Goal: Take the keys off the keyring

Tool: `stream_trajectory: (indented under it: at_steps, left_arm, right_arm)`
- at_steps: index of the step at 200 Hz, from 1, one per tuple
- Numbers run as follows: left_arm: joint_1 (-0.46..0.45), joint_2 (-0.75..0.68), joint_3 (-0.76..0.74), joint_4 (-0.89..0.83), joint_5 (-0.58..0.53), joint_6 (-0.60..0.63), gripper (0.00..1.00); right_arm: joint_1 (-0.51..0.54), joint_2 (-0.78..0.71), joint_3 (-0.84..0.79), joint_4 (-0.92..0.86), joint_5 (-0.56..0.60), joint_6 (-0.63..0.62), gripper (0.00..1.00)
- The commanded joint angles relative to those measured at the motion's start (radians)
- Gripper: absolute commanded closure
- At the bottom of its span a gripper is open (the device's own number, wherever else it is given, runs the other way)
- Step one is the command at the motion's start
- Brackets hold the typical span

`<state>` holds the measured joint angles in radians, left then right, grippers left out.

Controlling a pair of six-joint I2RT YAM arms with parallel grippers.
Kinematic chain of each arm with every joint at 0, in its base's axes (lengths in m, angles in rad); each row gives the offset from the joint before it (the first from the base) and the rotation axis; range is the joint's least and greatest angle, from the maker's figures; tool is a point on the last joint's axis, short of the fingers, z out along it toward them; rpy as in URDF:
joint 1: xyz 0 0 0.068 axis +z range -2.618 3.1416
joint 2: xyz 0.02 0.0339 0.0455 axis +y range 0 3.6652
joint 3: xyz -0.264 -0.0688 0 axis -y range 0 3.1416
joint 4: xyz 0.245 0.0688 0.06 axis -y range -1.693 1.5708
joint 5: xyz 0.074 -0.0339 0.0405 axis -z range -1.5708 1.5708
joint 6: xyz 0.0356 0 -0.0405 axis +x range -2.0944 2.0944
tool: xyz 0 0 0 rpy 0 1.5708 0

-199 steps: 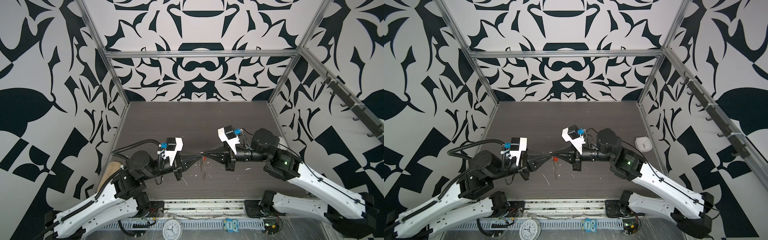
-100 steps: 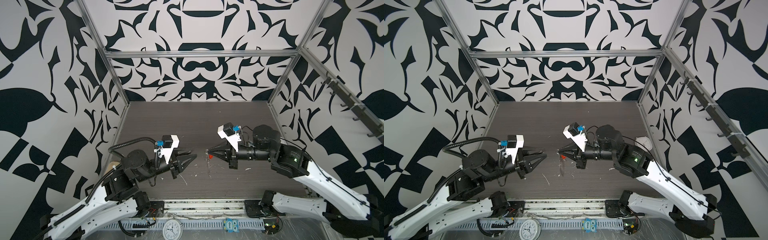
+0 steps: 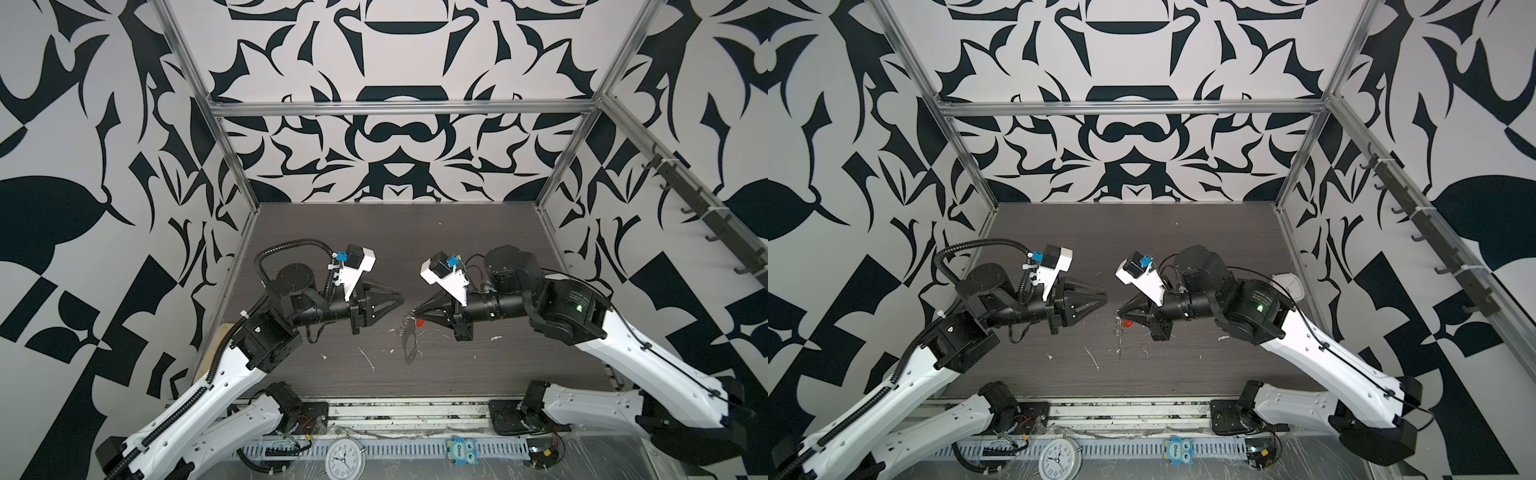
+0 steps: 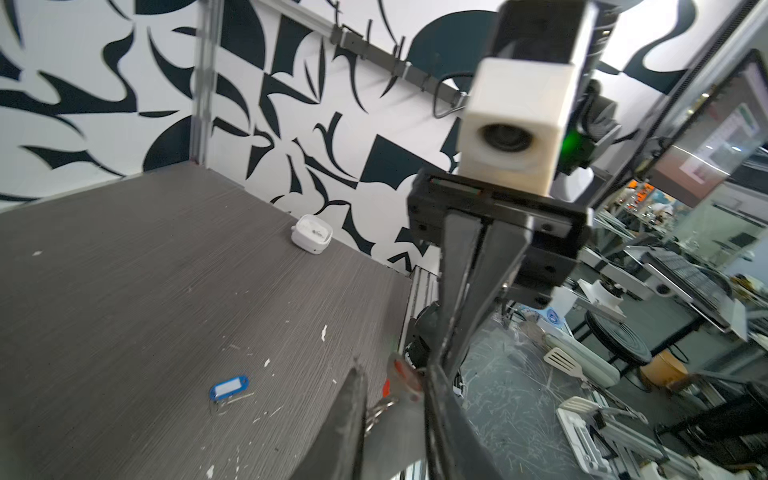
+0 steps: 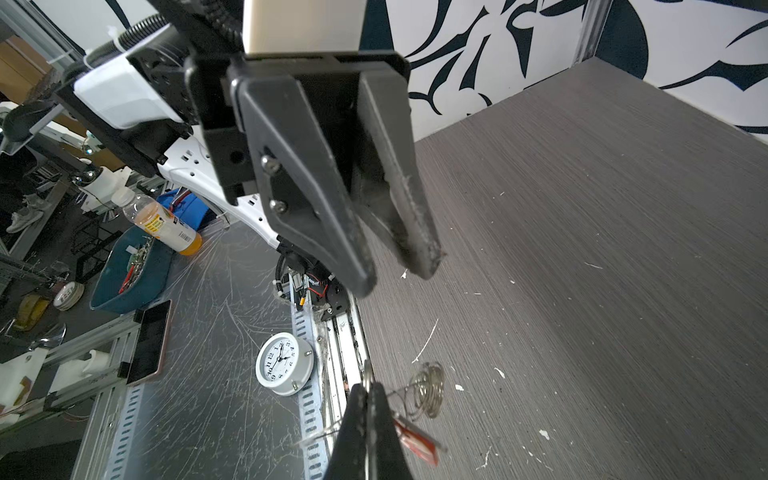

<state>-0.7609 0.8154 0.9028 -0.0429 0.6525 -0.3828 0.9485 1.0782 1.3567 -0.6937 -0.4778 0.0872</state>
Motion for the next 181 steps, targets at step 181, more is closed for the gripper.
stream_trajectory:
  at_steps: [181]
  left_arm:
    - [0.003, 0.091, 0.019, 0.007, 0.181, -0.061, 0.8]
  right_arm:
    - [-0.018, -0.031, 0.044, 0.087, 0.057, 0.004, 1.0]
